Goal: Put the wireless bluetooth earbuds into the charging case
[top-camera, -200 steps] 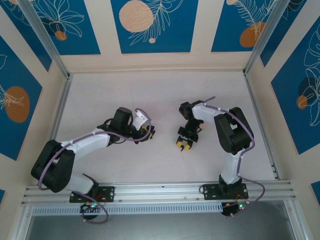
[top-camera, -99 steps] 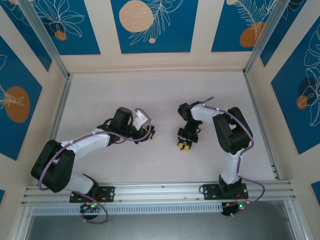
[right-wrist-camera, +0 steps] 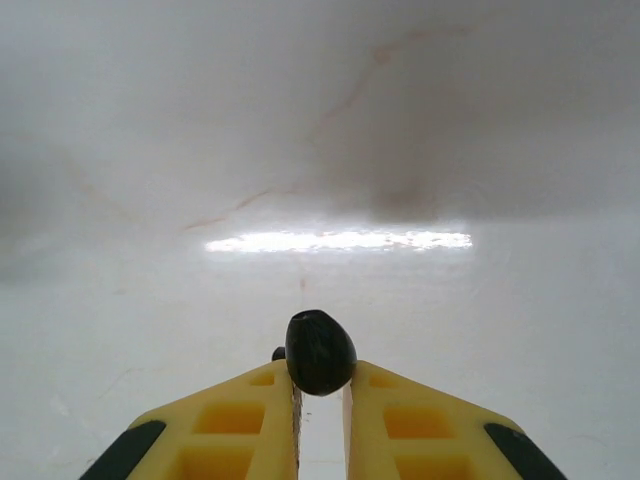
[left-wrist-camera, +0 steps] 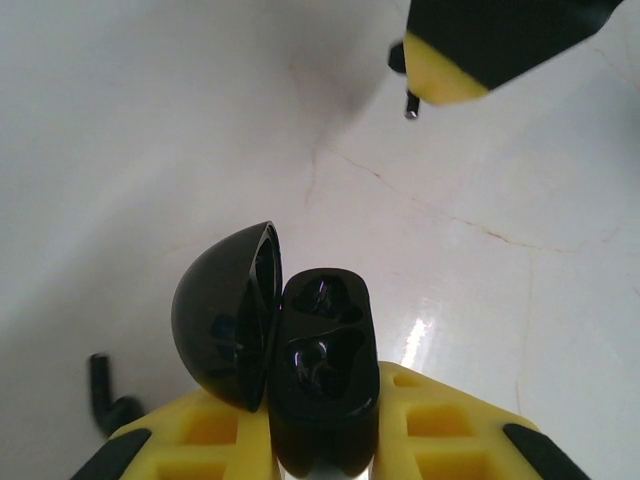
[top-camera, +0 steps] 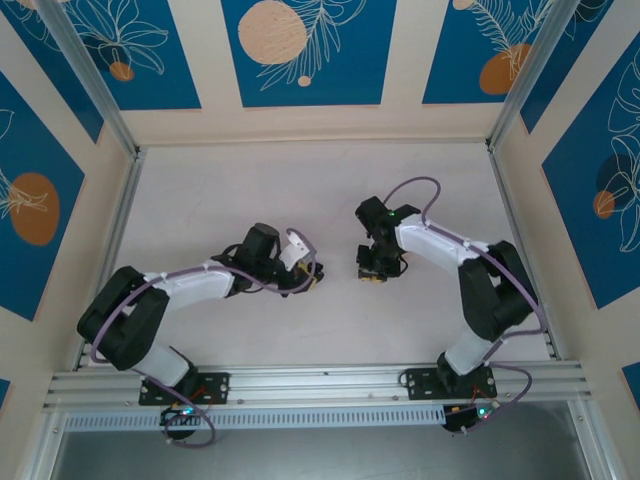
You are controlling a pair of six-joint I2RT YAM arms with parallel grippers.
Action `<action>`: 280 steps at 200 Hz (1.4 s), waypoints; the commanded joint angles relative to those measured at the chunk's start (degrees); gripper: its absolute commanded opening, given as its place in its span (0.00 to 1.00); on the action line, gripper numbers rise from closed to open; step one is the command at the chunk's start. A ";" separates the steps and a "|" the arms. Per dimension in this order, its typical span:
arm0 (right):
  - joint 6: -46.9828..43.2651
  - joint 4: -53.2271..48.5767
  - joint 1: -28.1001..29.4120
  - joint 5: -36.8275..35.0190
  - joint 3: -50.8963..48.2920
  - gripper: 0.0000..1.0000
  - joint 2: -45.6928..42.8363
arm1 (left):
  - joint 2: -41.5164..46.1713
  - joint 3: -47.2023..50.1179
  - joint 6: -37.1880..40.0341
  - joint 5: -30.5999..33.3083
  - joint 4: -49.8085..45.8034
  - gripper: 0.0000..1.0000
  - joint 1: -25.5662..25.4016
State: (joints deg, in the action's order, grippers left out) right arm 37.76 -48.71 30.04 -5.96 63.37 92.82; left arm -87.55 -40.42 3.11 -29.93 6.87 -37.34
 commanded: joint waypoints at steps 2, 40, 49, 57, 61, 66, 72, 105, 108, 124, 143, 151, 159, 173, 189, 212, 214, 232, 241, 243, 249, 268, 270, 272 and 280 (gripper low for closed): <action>-5.01 1.77 0.10 -1.46 -1.17 0.17 -2.88 | -1.38 0.42 -0.34 -2.53 4.01 0.21 -0.74; -13.14 -4.07 -0.84 0.17 -0.65 0.17 -1.93 | -0.63 1.31 -0.64 -1.40 3.17 0.21 -0.73; -15.07 -5.69 -1.33 1.09 -0.37 0.17 -1.23 | -0.31 1.67 -1.07 -1.22 3.10 0.21 -0.77; -16.28 -7.40 -1.68 1.54 0.07 0.17 -0.54 | 0.09 2.04 -1.34 -1.04 3.15 0.21 -0.78; -16.85 -8.15 -1.78 1.68 0.36 0.17 -0.16 | 0.27 2.20 -1.52 -0.95 3.15 0.21 -0.76; -17.59 -9.04 -1.87 2.15 0.62 0.17 0.27 | 0.42 2.36 -1.69 -0.79 3.23 0.21 -0.76; -18.33 -10.08 -2.05 2.71 1.05 0.17 1.00 | 0.70 2.53 -1.83 -0.59 3.17 0.21 -0.79; -19.68 -14.41 -2.59 2.73 3.47 0.17 5.11 | 1.96 2.58 -1.80 0.75 1.47 0.21 -0.71; -19.61 -14.52 -2.78 2.71 3.65 0.17 5.34 | 2.02 2.61 -1.80 0.96 1.28 0.21 -0.67; -18.91 -14.10 -4.18 4.54 4.65 0.18 5.63 | 2.55 2.44 -1.42 1.83 0.03 0.21 -0.57; -18.45 -14.28 -6.54 6.30 7.03 0.22 6.18 | 3.05 2.10 -1.01 2.14 -1.21 0.21 -0.32; -18.42 -14.57 -7.74 6.39 8.35 0.25 6.96 | 3.13 2.10 -1.09 2.18 -1.30 0.21 -0.19; -18.72 -14.57 -8.84 6.63 9.58 0.28 7.92 | 3.27 2.01 -1.18 2.25 -1.33 0.21 -0.11; -18.88 -14.98 -10.26 5.78 11.94 0.30 10.53 | 3.35 1.72 -1.22 2.45 -1.57 0.21 0.08; -17.94 -15.75 -11.62 5.75 15.06 0.30 14.02 | 3.39 1.47 -1.18 2.51 -1.88 0.21 0.39; -13.32 -18.55 -13.13 4.99 19.51 0.34 18.94 | 3.44 1.14 -1.19 2.84 -2.30 0.21 0.90; -12.58 -19.05 -13.29 4.92 19.82 0.34 19.34 | 3.44 1.07 -1.25 2.88 -2.43 0.21 0.92; -7.06 -18.61 -15.14 8.60 20.11 0.34 20.50 | 3.69 0.82 -1.27 3.02 -2.78 0.21 1.32; -4.57 -17.27 -15.66 10.32 19.48 0.34 20.10 | 3.74 0.74 -1.27 3.12 -2.88 0.21 1.48; -4.06 -16.98 -15.64 10.54 19.32 0.34 19.96 | 3.78 0.69 -1.33 3.19 -2.91 0.21 1.53; -2.70 -16.27 -15.81 11.18 19.01 0.34 19.70 | 3.81 0.68 -1.36 3.20 -2.99 0.22 1.65; 0.17 -14.11 -16.11 12.50 18.13 0.36 19.05 | 3.55 0.51 -1.53 2.83 -2.88 0.21 2.04; 0.20 -13.84 -16.08 12.54 18.06 0.36 19.13 | 3.51 0.48 -1.49 2.75 -2.91 0.22 2.06; 0.21 -13.58 -16.03 12.68 18.11 0.36 19.22 | 3.48 0.40 -1.46 2.68 -2.85 0.21 2.13; -0.11 -13.00 -15.71 12.85 18.49 0.37 19.83 | 3.25 0.29 -1.41 2.39 -2.86 0.22 2.32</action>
State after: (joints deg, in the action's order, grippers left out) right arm 32.88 -63.20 13.93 2.98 82.13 113.32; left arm -85.54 -38.30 1.85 -26.92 4.99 -35.92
